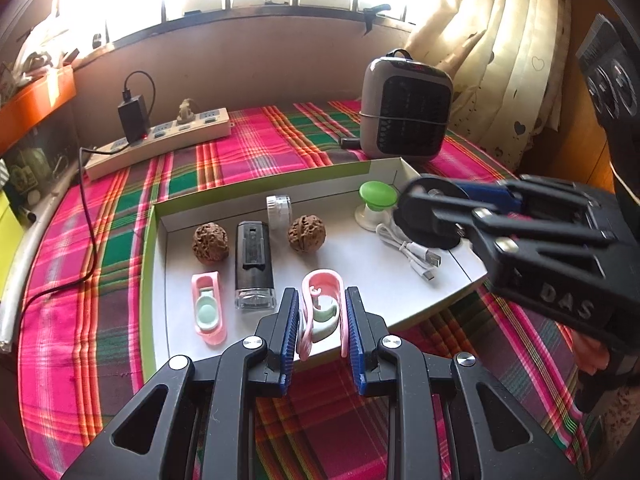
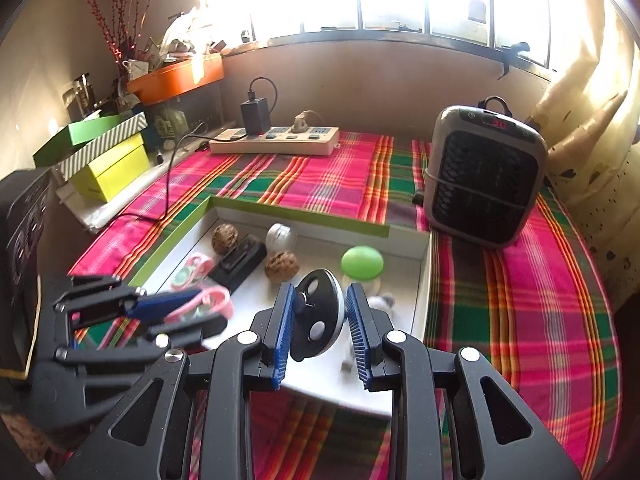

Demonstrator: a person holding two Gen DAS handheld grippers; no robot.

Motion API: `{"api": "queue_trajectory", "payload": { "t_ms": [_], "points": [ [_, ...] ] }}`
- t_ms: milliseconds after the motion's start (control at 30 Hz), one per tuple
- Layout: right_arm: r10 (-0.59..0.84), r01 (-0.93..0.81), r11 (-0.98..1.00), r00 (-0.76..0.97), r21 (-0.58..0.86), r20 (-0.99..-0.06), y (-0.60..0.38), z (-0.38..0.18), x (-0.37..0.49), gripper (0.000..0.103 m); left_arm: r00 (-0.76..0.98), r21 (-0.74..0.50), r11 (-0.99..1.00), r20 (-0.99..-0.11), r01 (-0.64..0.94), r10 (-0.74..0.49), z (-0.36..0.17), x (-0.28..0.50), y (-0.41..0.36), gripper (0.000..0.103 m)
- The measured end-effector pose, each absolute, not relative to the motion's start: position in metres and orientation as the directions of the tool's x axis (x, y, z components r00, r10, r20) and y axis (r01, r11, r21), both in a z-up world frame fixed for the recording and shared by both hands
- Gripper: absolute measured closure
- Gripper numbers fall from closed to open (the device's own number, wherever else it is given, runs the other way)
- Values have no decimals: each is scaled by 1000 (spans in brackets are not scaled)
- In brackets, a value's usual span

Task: Organize objects
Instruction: 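Carry the pink clip and black disc over into the white box lid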

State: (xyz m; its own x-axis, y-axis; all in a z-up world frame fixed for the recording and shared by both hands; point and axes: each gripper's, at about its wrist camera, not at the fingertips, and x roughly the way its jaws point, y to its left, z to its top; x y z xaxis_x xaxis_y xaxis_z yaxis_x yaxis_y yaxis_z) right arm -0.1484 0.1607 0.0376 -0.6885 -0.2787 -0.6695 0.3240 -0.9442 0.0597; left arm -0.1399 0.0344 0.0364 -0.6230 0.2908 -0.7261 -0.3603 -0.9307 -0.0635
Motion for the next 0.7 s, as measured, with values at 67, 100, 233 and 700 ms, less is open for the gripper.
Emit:
{"api": "queue_trajectory", "payload": {
  "t_ms": [67, 100, 233, 700],
  "points": [
    [-276, 325, -944, -689, 55, -671, 159, 37, -156, 75, -623, -65, -932, -727, -357, 289, 35, -143, 35, 82],
    [-274, 325, -944, -688, 53, -672, 158, 36, -160, 75, -621, -66, -932, -728, -356, 289, 34, -144, 35, 82],
    [-272, 332, -942, -678, 46, -683, 152, 32, -174, 75, -614, -71, -934, -735, -350, 286, 28, -150, 35, 82],
    [-255, 350, -936, -631, 25, -732, 133, 18, -218, 75, -604, -109, -938, -739, -330, 298, 18, -165, 32, 82]
  ]
}}
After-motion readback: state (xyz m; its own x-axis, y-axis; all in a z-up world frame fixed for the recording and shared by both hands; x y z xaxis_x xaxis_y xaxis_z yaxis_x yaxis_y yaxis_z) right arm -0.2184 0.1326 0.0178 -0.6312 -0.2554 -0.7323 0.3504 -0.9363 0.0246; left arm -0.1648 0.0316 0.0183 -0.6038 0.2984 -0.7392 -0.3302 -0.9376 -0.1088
